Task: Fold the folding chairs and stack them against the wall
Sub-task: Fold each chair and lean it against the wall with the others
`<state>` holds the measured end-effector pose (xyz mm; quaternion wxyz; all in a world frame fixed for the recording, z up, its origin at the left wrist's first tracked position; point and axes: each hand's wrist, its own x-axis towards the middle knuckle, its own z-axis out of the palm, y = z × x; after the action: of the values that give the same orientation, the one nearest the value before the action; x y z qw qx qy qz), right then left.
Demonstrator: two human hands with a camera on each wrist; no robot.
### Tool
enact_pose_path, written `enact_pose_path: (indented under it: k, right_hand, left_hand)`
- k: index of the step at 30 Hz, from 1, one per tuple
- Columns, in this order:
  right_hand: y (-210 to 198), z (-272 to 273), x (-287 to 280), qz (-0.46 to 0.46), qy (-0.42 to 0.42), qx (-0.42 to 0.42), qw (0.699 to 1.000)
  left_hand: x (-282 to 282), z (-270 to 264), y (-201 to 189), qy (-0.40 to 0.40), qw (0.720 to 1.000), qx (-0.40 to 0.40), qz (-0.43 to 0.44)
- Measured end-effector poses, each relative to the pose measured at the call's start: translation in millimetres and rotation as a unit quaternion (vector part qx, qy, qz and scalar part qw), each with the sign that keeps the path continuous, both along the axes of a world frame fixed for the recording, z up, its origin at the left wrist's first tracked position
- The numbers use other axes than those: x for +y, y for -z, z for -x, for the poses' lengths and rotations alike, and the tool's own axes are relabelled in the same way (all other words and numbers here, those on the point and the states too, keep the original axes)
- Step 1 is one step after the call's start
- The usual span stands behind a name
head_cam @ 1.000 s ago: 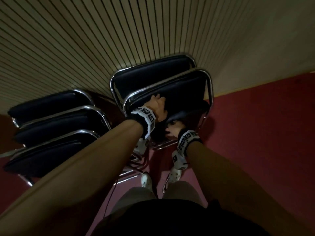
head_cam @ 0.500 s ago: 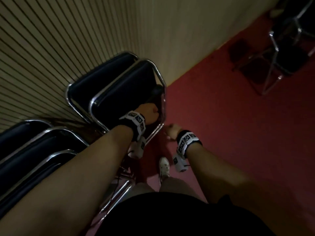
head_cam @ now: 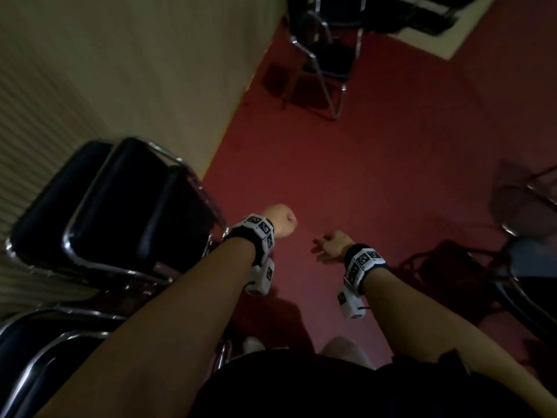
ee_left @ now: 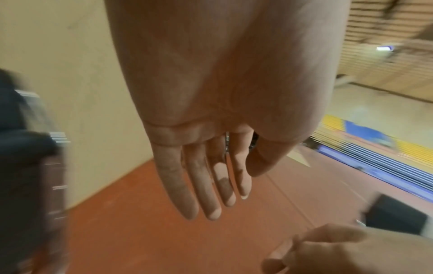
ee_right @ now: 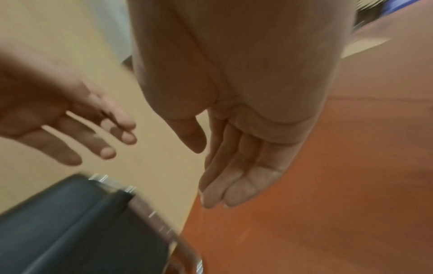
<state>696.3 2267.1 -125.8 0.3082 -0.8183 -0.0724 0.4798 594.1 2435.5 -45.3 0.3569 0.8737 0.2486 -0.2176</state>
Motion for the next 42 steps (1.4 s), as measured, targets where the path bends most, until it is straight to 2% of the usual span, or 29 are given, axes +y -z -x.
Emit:
enact_pose_path:
  k: [6, 9, 14, 17, 20, 23, 27, 32, 36, 39, 42]
  right_hand:
    - [-13, -39, -190, -0.009, 0.087, -0.028, 0.996]
    - [-26, -60, -279, -0.032, 0.135, -0.024, 0.990]
    - [-41, -91, -443, -0.010, 0.203, -0.083, 0.976]
    - [-46, -103, -518, 0.008, 0.258, -0.098, 0.961]
    - [-45, -112, -562, 0.012, 0.289, -0.090, 0.953]
    - [-25, -119, -604, 0.032, 0.334, -0.057, 0.940]
    - [-18, -150, -643, 0.035, 0.384, -0.054, 0.921]
    - [1, -219, -672, 0.079, 0.391, -0.064, 0.915]
    - [7, -290, -705, 0.135, 0.438, -0.099, 0.883]
    - [45, -339, -724, 0.182, 0.452, -0.111, 0.866]
    - [22, -365, -702, 0.212, 0.401, -0.091, 0.886]
  left_hand:
    - [-165, -78, 17, 0.084, 0.996, -0.024, -0.011]
    - [-249, -120, 10, 0.132, 0.990, -0.037, -0.014]
    - [-401, -188, 8, 0.251, 0.965, -0.060, -0.043]
    - [-469, -214, 13, 0.300, 0.951, -0.062, -0.051]
    - [-510, -236, 14, 0.336, 0.937, -0.068, -0.061]
    - [-548, -259, 23, 0.378, 0.921, -0.065, -0.065]
    - [-586, -314, 21, 0.399, 0.911, -0.093, -0.048]
    - [-615, -409, 37, 0.440, 0.888, -0.110, -0.072]
    - [-647, -488, 49, 0.489, 0.859, -0.119, -0.089]
    - [-648, -531, 66, 0.522, 0.836, -0.110, -0.131]
    - [-643, -559, 86, 0.567, 0.805, -0.062, -0.163]
